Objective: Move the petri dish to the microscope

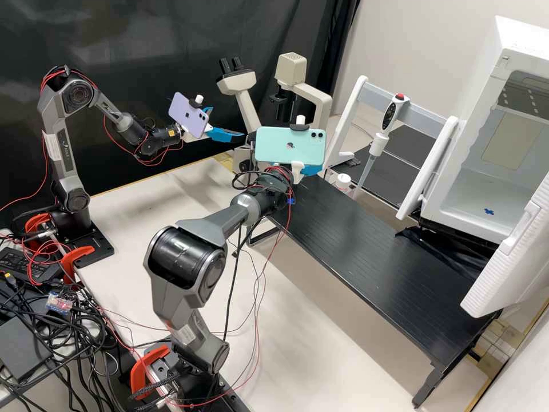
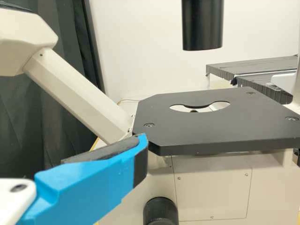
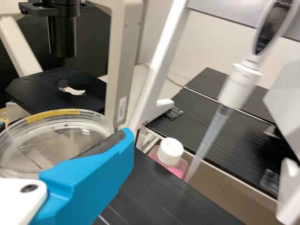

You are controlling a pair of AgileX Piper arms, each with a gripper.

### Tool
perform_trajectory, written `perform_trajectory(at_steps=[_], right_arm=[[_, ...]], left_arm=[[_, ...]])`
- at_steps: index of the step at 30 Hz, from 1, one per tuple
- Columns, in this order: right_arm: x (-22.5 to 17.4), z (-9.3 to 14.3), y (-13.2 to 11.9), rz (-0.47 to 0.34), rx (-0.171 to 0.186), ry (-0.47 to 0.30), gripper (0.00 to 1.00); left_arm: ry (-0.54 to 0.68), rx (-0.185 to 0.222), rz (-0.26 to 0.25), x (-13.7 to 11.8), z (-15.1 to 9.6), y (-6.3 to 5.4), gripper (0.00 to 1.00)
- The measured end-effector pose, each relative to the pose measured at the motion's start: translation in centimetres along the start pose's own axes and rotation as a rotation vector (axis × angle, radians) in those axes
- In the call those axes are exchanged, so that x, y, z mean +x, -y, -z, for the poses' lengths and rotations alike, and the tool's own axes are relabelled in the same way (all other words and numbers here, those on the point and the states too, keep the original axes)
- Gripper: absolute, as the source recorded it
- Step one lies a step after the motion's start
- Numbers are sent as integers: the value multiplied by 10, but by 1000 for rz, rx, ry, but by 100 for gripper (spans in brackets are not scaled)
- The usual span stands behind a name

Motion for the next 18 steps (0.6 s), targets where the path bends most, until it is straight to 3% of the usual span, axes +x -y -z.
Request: perform_trajectory(at_steps=[5,9,16,18], right_arm=[[29,16,8,22,29,21,0],[50,24,11,18,72,48,0],[82,38,13,-65,87,112,0],[88,42,16,-102,69,122,0]], left_arm=[[0,0,0,0,0,0,100],[0,0,0,0,0,0,100],[0,0,0,0,0,0,100],[0,0,0,0,0,0,100]])
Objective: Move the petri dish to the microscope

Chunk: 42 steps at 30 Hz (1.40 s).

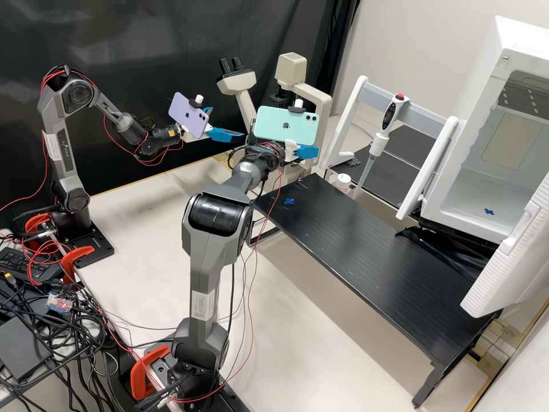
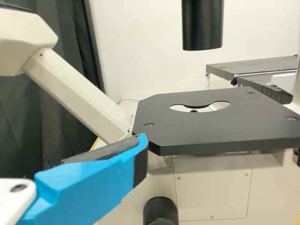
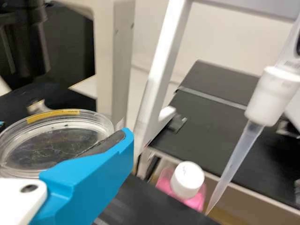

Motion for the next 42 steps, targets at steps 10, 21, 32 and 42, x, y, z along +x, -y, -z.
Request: perform_trajectory(at_steps=[10,21,32,42], right_arm=[[20,12,22,-152,24,-105,0],[22,27,47,-158,15,-255,0],[20,16,54,-128,38,-243,0],[40,15,72,-85,14,-243,0]], left_arm=[[0,0,0,0,0,0,100],[0,0,0,0,0,0,100],[0,0,0,0,0,0,100],[0,0,0,0,0,0,100]])
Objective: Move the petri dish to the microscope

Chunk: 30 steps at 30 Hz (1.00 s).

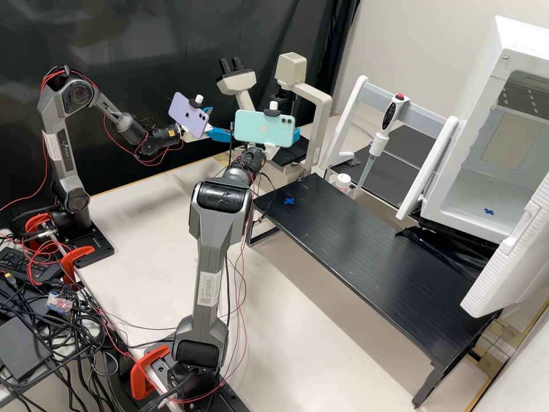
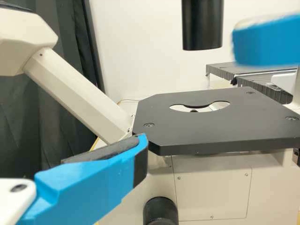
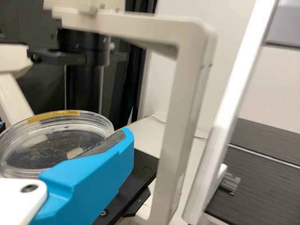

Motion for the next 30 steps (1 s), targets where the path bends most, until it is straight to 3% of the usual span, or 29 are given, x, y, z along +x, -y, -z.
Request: perform_trajectory(at_steps=[7,16,21,30], right_arm=[[20,-4,16,57,-18,16,0],[52,-14,27,140,-10,75,0],[69,-20,21,118,22,112,0],[89,-23,13,122,45,157,0]], left_arm=[[0,0,0,0,0,0,100],[0,0,0,0,0,0,100],[0,0,0,0,0,0,100],[0,0,0,0,0,0,100]])
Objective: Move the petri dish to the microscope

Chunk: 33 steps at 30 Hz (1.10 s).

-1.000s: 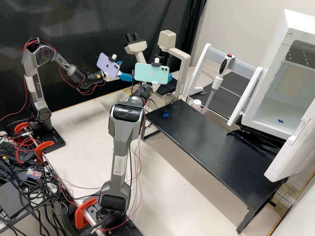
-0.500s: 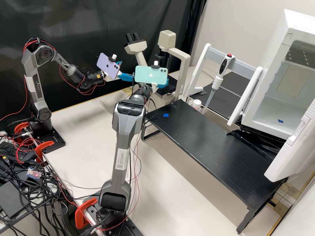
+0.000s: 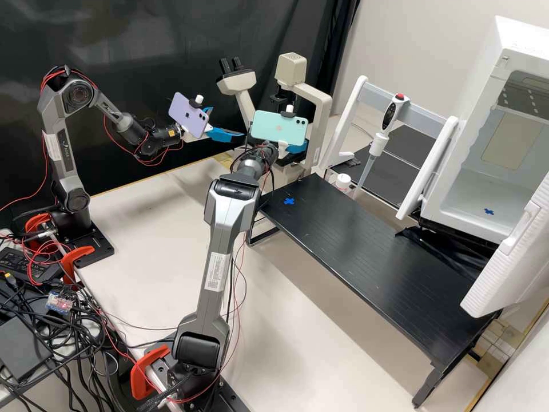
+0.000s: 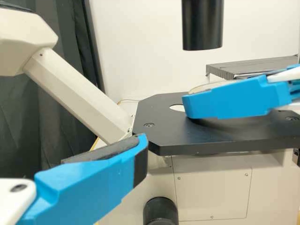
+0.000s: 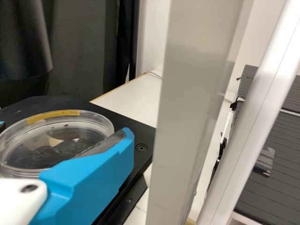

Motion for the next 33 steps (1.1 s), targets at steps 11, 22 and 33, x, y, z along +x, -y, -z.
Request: perform_trajectory(at_steps=[11,22,33], right_arm=[[4,11,-1,38,-71,-37,0],[16,10,3,61,-52,-6,0],[22,5,7,109,-14,-12,100]], left_arm=[[0,0,0,0,0,0,100],[0,0,0,0,0,0,100],[0,0,0,0,0,0,100]])
